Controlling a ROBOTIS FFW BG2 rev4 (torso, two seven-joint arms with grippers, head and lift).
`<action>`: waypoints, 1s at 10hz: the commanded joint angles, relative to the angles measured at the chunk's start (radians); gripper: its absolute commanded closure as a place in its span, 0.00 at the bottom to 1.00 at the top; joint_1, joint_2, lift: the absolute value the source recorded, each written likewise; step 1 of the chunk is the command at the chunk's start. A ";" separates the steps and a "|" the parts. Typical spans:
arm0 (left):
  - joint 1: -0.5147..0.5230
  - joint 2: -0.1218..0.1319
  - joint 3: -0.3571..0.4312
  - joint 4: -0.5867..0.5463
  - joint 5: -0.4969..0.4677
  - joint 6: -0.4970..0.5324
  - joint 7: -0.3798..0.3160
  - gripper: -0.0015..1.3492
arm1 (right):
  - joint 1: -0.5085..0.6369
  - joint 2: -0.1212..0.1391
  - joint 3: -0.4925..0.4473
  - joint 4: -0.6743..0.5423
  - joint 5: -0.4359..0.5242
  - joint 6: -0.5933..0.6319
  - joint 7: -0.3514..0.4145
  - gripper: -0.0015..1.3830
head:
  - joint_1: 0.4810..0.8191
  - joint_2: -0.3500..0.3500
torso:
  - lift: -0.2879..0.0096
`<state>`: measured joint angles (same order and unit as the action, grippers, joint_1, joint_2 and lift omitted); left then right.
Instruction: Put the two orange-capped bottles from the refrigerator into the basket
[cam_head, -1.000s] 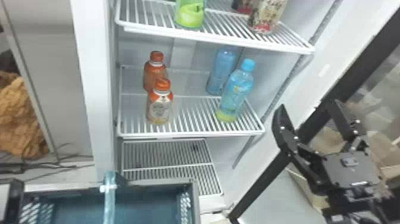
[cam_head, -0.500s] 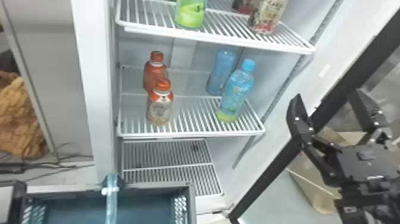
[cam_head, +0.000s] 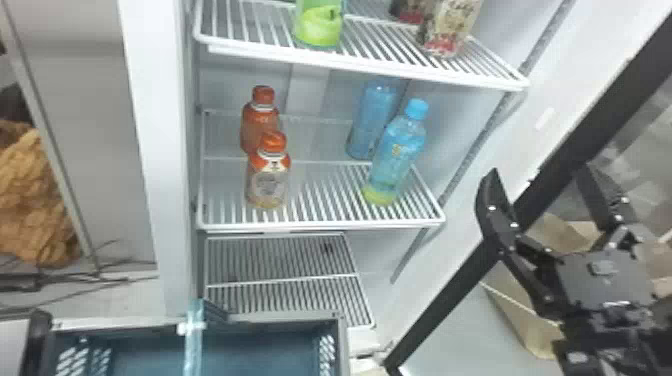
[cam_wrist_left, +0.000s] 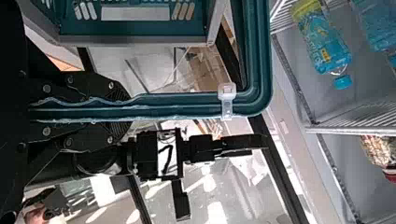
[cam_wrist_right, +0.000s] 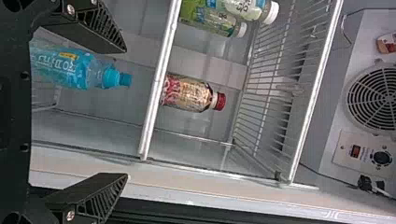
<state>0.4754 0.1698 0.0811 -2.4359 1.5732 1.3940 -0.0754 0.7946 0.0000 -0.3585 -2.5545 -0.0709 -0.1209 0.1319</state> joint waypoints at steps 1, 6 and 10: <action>-0.002 0.004 -0.005 0.000 0.002 0.000 0.000 0.85 | 0.001 0.001 -0.008 0.003 0.003 0.001 0.000 0.08 | 0.63 0.00 | 0.00; -0.026 0.007 -0.035 0.017 -0.006 0.032 0.006 0.85 | 0.013 0.001 -0.050 0.001 0.037 0.001 -0.001 0.08 | 0.63 0.00 | 0.00; -0.012 0.011 -0.025 0.010 -0.012 0.044 0.005 0.85 | -0.026 0.001 -0.044 0.043 0.053 0.001 -0.003 0.08 | 0.63 0.00 | 0.00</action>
<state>0.4627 0.1757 0.0567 -2.4223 1.5633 1.4372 -0.0705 0.7729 0.0000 -0.4101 -2.5197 -0.0190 -0.1203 0.1287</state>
